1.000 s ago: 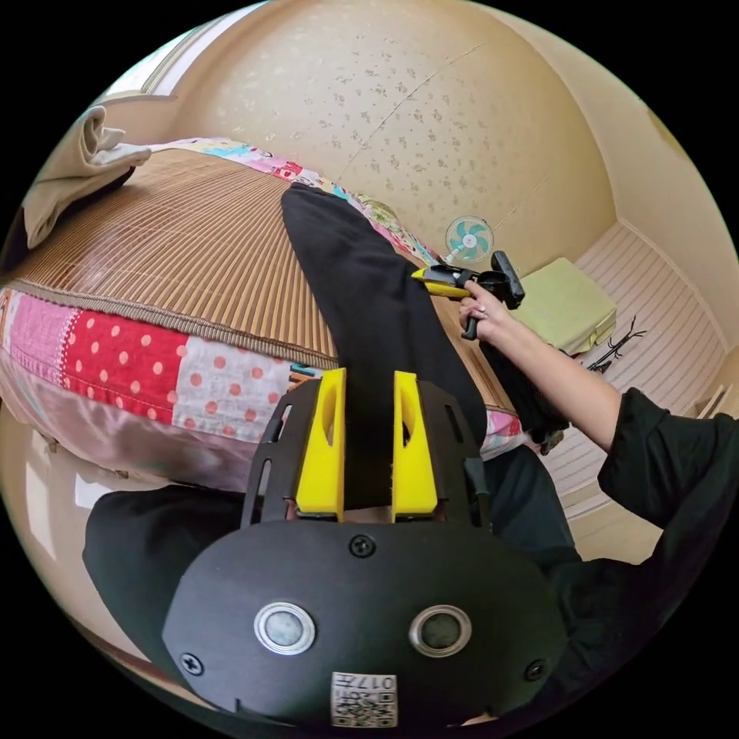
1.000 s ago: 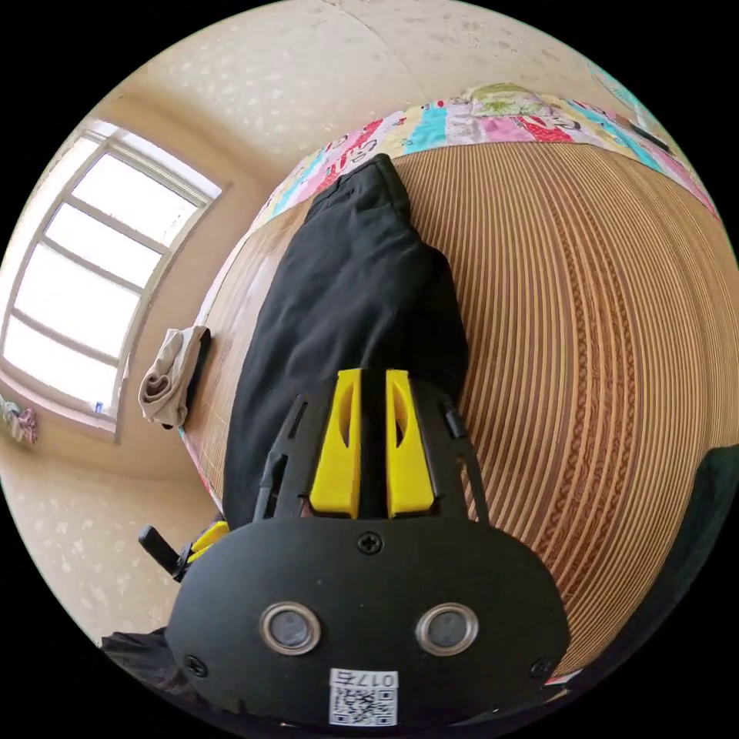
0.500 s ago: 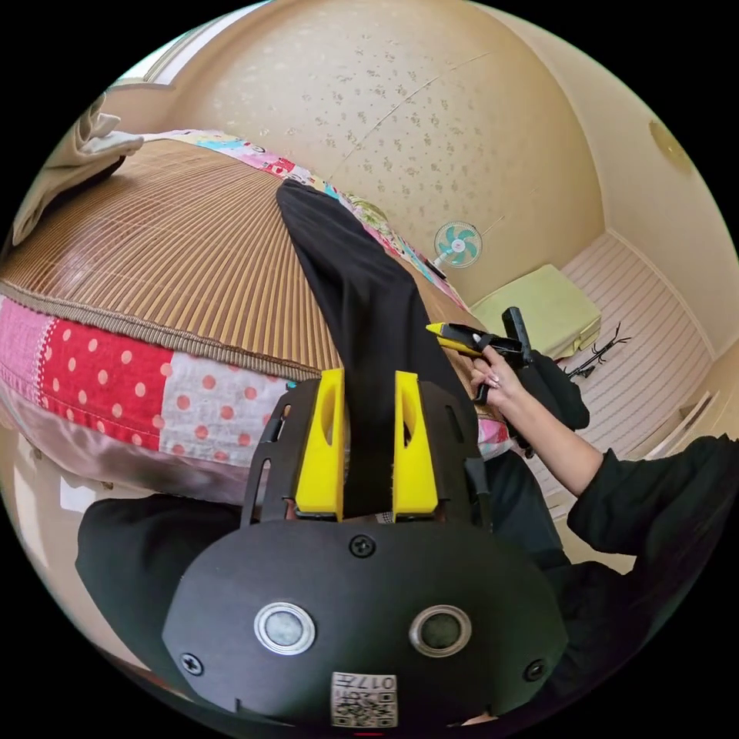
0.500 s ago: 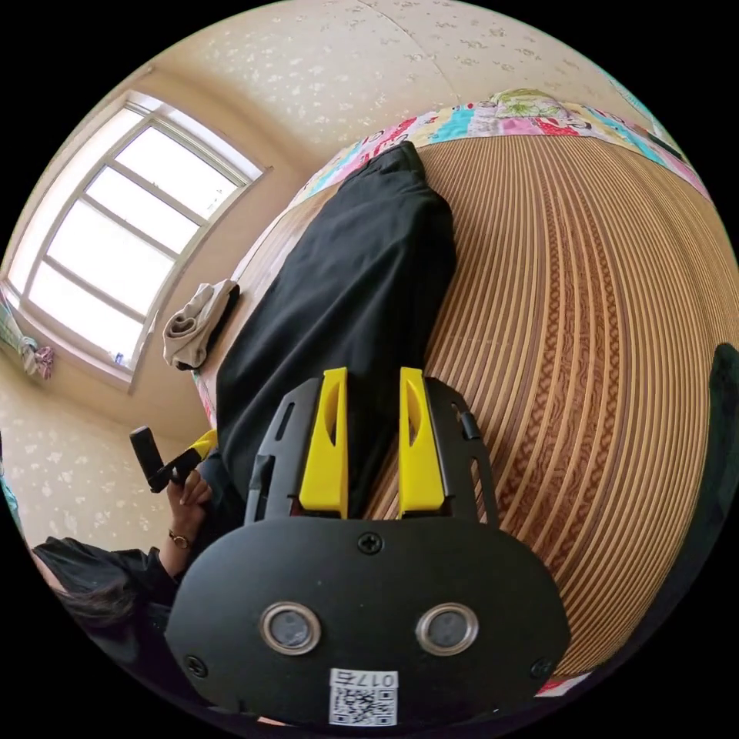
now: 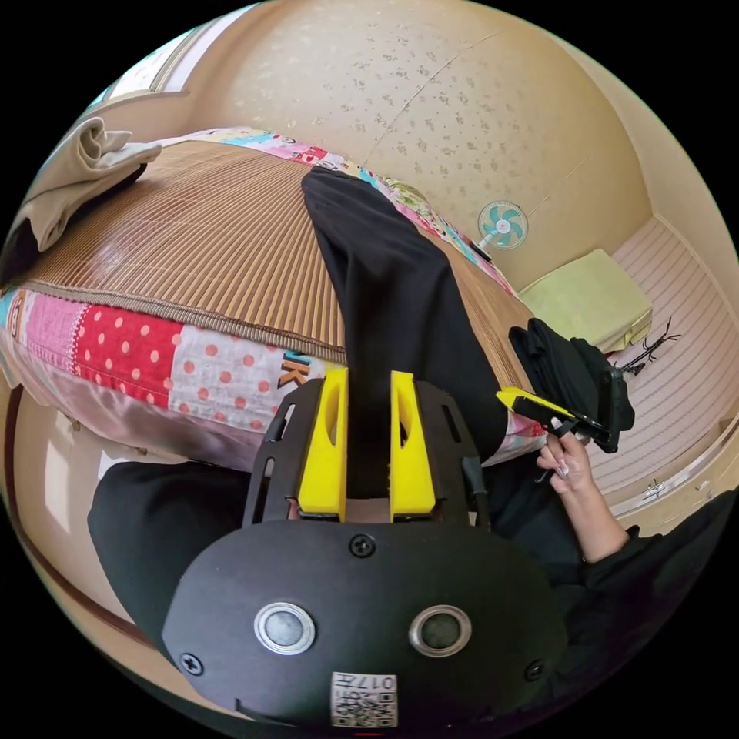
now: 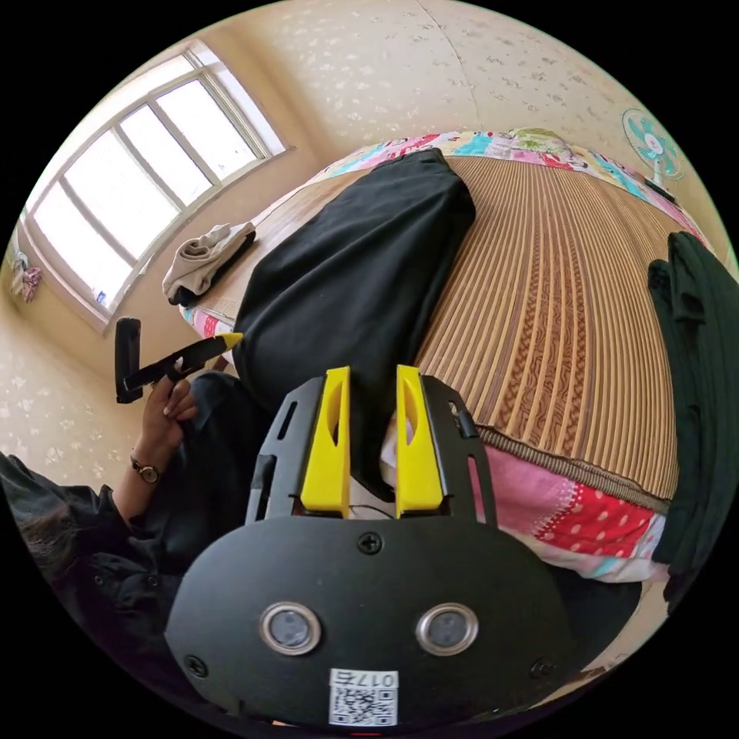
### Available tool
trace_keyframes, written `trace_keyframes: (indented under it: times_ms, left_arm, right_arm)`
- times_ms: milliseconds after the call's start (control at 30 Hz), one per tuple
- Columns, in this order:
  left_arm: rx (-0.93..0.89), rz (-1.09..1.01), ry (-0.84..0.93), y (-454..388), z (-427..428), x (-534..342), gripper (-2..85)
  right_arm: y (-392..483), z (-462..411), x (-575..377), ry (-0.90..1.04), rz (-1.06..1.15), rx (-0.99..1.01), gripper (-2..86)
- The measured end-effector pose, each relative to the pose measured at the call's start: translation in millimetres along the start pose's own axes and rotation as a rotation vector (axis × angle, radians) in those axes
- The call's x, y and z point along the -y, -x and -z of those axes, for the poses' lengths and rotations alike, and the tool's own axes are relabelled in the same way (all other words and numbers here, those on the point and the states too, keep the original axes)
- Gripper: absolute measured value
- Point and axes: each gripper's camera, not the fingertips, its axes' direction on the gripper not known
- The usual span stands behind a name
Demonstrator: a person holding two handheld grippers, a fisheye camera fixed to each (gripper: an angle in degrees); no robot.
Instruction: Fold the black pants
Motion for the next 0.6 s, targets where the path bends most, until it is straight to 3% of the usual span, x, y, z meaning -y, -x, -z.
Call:
trace_keyframes:
  times_ms: [133,400,600]
  left_arm:
    - [0.034,-0.010,-0.001,-8,-7,-4,8.7]
    - [0.028,0.015,0.007,-15,-12,-12,8.1]
    - [0.004,0.015,0.043,-14,-4,-16,3.8]
  right_arm:
    - [9,6,-4,-0.056,-0.001,-0.038,2.4]
    - [33,41,4,-0.135,-0.005,-0.104,1.0]
    - [10,16,14,0.012,-0.050,-0.080,1.3]
